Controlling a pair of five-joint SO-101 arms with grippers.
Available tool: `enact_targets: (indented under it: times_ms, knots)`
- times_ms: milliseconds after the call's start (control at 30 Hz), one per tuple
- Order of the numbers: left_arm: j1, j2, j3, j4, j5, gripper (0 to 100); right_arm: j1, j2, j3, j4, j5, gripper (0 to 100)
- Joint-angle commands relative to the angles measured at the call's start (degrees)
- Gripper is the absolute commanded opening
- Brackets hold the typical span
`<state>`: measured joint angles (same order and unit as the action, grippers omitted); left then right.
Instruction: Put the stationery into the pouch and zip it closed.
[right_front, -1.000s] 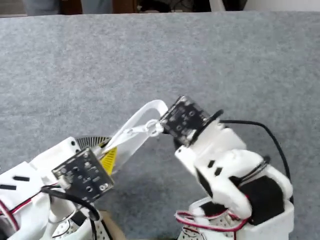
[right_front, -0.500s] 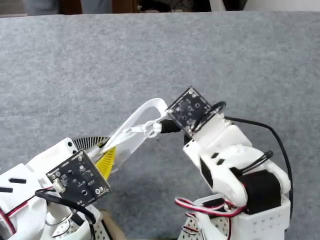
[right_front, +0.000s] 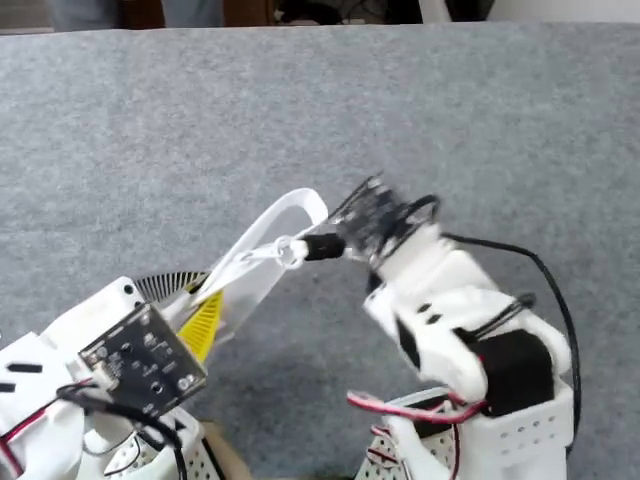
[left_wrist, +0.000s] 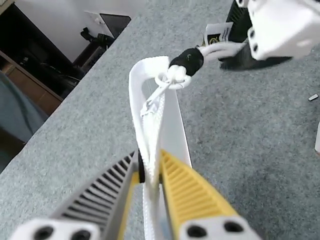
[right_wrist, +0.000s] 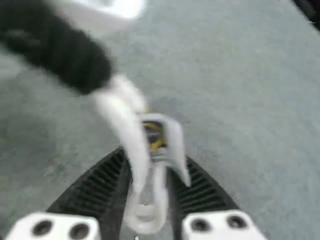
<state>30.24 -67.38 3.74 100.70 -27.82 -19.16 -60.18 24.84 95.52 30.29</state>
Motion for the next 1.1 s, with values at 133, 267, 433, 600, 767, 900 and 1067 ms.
enact_targets:
  times_ms: [133, 267, 433, 600, 767, 900, 1067]
  knots:
    - [-0.66, 0.53, -2.51, 0.18, 0.35, 3, -16.79, -0.66, -11.03, 5.19, -5.71, 27.9]
    - [-1.01, 0.62, -2.51, 0.18, 0.35, 3, -23.03, -0.57, -11.47, 0.26, -12.40, 27.9]
    - [-1.10, 0.62, -2.51, 0.18, 0.35, 3, -22.95, -0.57, -5.32, -9.14, -14.59, 27.9]
    - [-1.19, 0.62, -2.51, 0.18, 0.35, 3, -20.66, -0.66, -3.82, -8.18, -13.71, 28.6]
    - [-1.19, 0.62, -2.51, 0.18, 0.35, 3, -11.08, -1.45, -4.79, -3.43, -8.70, 38.2]
    - [-1.19, 0.62, -2.51, 0.18, 0.35, 3, -6.15, -4.79, -9.36, -1.85, -5.89, 38.6]
    - [-1.19, 0.62, -2.51, 0.18, 0.35, 3, -7.91, -5.41, -13.58, 2.73, -5.80, 38.5]
